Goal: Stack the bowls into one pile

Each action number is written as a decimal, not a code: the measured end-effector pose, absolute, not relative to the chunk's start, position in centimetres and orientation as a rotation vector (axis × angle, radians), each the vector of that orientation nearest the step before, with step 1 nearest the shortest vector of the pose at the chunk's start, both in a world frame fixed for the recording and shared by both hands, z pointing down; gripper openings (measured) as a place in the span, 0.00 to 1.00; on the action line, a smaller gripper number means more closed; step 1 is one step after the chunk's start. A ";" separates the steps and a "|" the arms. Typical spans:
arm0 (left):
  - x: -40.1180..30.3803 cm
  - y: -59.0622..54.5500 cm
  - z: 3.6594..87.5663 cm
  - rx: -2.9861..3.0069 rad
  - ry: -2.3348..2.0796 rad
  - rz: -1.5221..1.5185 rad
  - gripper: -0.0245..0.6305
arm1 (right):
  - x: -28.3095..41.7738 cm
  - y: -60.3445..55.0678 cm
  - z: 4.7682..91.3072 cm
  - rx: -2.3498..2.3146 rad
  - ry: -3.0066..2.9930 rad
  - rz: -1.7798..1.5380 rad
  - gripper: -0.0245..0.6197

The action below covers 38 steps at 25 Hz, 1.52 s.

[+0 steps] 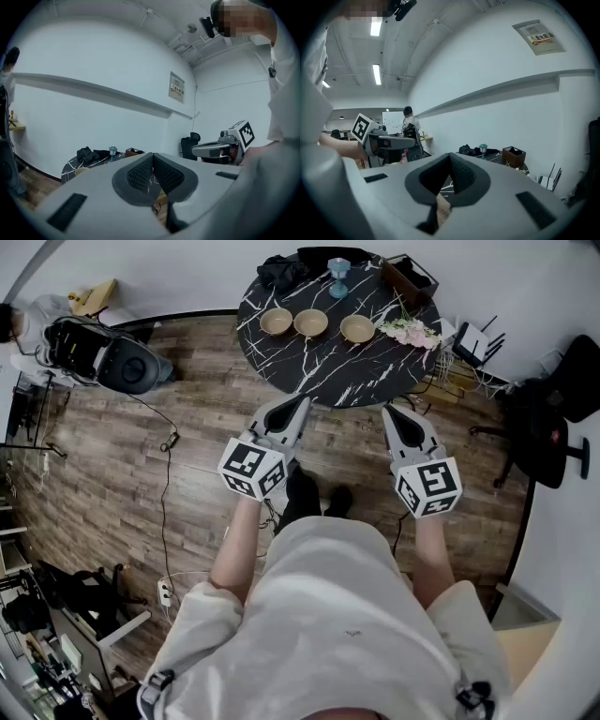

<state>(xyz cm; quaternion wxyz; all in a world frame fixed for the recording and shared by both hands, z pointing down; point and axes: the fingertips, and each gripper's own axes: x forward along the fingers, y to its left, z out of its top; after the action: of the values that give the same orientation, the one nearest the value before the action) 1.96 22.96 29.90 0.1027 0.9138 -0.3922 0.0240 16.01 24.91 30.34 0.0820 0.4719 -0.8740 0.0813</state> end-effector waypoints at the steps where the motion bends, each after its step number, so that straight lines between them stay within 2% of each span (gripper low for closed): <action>1: 1.9 23.1 29.9 2.694 -1.157 0.068 0.04 | 16.0 25.0 30.3 1.411 -2.610 0.242 0.04; 30: 2.2 23.0 33.2 2.683 -1.047 0.183 0.05 | 13.9 24.5 32.1 1.362 -2.580 0.286 0.05; 38: 0.5 19.0 33.3 2.694 -1.051 0.174 0.05 | 12.2 21.3 32.4 1.376 -2.557 0.314 0.11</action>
<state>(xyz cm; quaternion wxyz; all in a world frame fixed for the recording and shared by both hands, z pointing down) 0.49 19.02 33.32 0.1221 0.9230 -0.3601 0.0595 12.18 21.28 32.44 0.1104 0.4682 -0.8702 0.1068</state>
